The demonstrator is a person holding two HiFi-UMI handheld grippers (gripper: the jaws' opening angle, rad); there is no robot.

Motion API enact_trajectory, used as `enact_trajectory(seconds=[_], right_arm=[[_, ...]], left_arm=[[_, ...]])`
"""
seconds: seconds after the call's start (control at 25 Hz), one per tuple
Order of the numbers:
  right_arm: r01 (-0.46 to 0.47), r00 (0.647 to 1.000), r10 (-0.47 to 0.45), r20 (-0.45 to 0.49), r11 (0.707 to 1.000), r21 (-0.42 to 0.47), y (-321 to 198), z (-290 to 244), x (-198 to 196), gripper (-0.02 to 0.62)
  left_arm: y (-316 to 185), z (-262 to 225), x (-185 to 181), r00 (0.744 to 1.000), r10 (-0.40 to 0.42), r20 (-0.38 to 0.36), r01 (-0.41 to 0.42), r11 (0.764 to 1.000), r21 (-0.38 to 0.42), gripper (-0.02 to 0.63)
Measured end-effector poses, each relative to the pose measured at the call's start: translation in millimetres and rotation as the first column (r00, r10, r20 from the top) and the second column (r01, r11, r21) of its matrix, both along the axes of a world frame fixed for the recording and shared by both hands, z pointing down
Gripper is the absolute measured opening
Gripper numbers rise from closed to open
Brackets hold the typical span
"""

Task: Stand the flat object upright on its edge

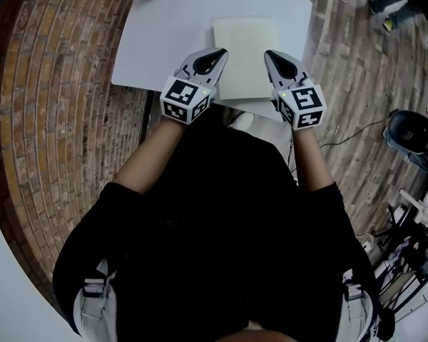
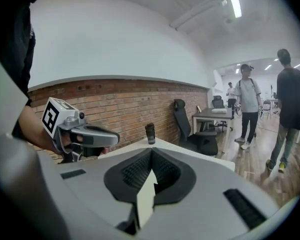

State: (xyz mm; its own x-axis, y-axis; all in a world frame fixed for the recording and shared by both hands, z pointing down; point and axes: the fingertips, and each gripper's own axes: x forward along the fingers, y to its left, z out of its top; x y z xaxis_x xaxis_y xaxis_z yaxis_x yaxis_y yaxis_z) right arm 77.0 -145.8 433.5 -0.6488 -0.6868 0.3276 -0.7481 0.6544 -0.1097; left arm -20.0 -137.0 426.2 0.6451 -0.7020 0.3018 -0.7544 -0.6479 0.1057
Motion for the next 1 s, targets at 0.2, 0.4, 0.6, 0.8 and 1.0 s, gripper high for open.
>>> enact_trajectory(seconds=[0.2,0.4,0.6,0.8,1.0], right_arm=[[-0.022,0.996,0.013,-0.085,0.994,-0.104,-20,38,11,0.011],[-0.055,0.992,0.034,-0.123,0.983,-0.175,-43,59,14,0.012],[-0.101,0.982,0.056,-0.183,0.963,-0.249,-57,94,18,0.012],[-0.153,0.967,0.078,-0.243,0.94,-0.306,-69,122,37,0.031],[-0.17,0.957,0.066,-0.283,0.918,-0.359,-81,146,39,0.055]], left_arm=[[-19,37,-11,0.994,-0.107,-0.011,0.105,0.985,-0.134,0.021],[-38,68,-18,0.984,-0.181,0.006,0.176,0.948,-0.267,0.021],[-49,107,-29,0.973,-0.222,0.064,0.23,0.905,-0.357,0.021],[-57,135,-26,0.964,-0.251,0.085,0.263,0.863,-0.431,0.023],[-66,155,-28,0.959,-0.263,0.108,0.282,0.833,-0.477,0.023]])
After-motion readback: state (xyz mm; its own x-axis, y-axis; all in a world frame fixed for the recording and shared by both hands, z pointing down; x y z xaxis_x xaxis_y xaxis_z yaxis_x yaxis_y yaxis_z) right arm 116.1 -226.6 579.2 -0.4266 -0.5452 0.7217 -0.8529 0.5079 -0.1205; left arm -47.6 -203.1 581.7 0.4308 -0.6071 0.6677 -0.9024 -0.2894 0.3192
